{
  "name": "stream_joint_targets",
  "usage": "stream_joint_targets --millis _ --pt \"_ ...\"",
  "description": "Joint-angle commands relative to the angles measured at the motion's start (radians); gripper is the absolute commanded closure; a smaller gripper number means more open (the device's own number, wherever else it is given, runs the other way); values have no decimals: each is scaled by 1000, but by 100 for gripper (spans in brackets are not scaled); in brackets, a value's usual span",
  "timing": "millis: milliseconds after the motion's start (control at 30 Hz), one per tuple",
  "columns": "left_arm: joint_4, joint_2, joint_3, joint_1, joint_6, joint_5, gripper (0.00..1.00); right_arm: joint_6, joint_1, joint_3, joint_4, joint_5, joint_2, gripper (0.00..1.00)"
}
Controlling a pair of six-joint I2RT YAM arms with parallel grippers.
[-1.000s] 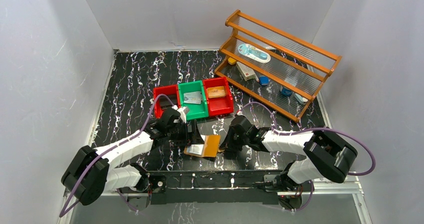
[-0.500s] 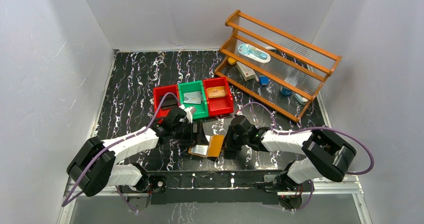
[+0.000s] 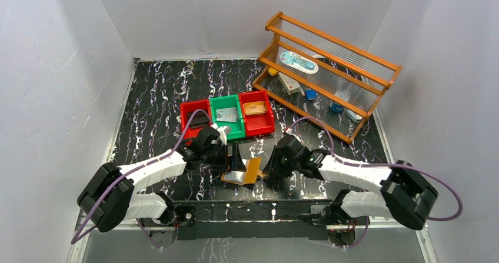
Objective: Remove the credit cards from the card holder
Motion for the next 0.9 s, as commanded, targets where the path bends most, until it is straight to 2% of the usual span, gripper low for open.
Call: stream_joint_targets --millis 0,100,233,467,600,867 --pt "-32 -13 17 -6 3 2 21 -46 2 74 -70 47 -127 53" --pt "-31 -9 23 -6 3 3 21 -57 2 83 -18 3 -161 41" --pt "-29 -9 25 -6 5 8 21 -64 2 120 14 -65 -102 33" --pt "-28 -12 16 -7 3 16 23 -104 2 179 39 -129 92 31" --pt "-33 -39 7 -6 3 14 23 -114 2 188 -23 -86 140 36" --pt "-57 -82 15 -7 2 -39 19 -95 2 54 79 -91 121 69"
